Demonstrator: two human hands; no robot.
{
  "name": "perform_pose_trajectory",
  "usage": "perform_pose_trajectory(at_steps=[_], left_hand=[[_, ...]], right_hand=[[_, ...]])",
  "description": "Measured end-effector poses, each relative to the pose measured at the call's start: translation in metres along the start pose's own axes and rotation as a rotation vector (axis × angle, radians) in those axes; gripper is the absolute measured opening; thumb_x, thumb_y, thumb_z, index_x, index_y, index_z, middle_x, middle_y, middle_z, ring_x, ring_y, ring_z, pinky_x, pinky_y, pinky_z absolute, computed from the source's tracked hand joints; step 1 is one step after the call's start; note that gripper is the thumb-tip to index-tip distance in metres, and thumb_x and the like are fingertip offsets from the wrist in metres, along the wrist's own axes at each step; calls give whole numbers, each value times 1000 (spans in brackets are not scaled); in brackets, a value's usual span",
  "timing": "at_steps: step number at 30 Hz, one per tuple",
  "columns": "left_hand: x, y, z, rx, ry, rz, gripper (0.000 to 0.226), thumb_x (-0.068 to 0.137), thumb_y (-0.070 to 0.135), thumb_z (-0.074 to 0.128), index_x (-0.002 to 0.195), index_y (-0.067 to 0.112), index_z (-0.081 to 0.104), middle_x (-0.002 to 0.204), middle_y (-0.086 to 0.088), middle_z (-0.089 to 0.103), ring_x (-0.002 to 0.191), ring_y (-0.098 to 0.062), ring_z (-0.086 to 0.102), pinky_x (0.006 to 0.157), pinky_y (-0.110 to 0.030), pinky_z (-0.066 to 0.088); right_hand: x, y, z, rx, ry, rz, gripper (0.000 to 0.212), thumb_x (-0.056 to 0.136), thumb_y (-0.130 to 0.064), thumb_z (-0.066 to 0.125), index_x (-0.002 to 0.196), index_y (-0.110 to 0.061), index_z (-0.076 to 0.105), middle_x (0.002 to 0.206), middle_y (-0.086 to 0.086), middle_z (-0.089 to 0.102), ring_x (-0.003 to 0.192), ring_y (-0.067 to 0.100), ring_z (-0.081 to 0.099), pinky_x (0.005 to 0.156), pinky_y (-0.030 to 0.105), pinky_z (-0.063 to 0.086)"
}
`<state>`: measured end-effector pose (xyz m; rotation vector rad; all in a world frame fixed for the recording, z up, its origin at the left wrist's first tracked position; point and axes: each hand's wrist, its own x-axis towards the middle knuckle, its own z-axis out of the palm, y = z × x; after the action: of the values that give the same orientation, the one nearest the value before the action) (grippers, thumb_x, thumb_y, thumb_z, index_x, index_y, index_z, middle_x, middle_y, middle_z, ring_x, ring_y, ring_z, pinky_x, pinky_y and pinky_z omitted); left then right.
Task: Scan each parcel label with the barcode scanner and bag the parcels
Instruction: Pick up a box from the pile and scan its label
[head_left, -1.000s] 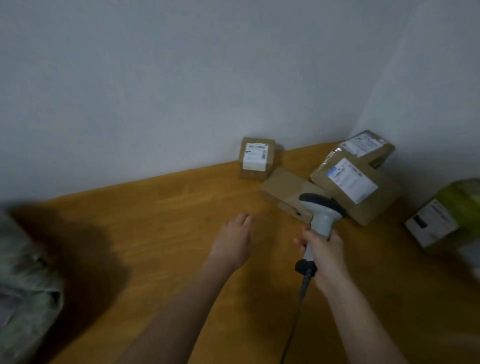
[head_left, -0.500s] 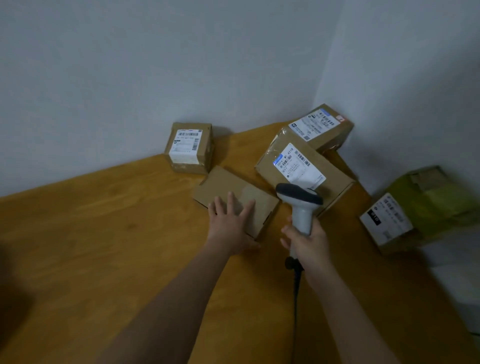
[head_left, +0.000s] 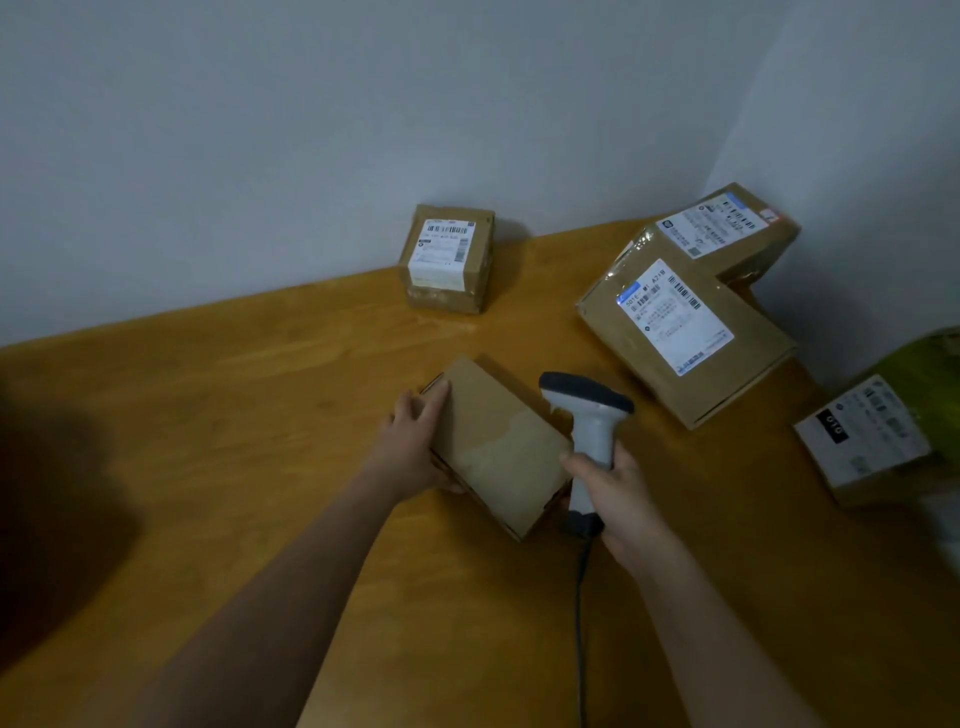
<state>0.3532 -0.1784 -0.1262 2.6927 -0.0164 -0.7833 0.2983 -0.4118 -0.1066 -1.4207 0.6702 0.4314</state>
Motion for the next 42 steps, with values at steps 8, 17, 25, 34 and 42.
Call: perform_pose_trajectory(at_steps=[8, 17, 25, 34, 42], left_hand=[[-56, -34, -6, -521, 86, -63, 114, 44, 85, 70, 141, 29, 47, 130, -4, 36, 124, -23, 41, 106, -42, 41], [-106, -18, 1, -1207, -119, -97, 60, 71, 38, 83, 120, 12, 61, 113, -7, 67, 86, -17, 57, 70, -24, 47], [-122, -43, 6, -1598, 57, -408, 31, 85, 12, 72, 110, 0, 60, 97, -10, 62, 75, -16, 56, 63, -24, 48], [-141, -59, -74, -1172, 276, -253, 47, 66, 16, 85, 108, 13, 66, 111, -8, 69, 101, -24, 64, 90, -38, 51], [-143, -6, -118, -801, 135, 95, 19, 86, 22, 72, 104, 18, 71, 96, 3, 72, 88, -10, 65, 75, -22, 47]], right_hand=[[-39, -67, -16, 381, -197, -77, 46, 86, -1, 70, 128, -15, 58, 124, 11, 66, 119, 22, 60, 85, 60, 55], [-71, -91, 44, 345, -284, -99, 32, 88, 0, 65, 116, -14, 58, 119, 10, 68, 111, 23, 63, 89, 52, 56], [-84, -72, 55, -144, -200, -224, 11, 93, -14, 65, 104, -12, 61, 79, 5, 56, 64, 13, 52, 58, 23, 45], [-91, -77, 67, -329, -225, -396, 54, 77, -15, 82, 122, -22, 53, 113, -5, 61, 95, 13, 60, 68, 25, 47], [-95, -65, 85, -371, -355, -226, 68, 66, -22, 90, 121, -23, 50, 104, -3, 63, 90, 10, 62, 67, 25, 51]])
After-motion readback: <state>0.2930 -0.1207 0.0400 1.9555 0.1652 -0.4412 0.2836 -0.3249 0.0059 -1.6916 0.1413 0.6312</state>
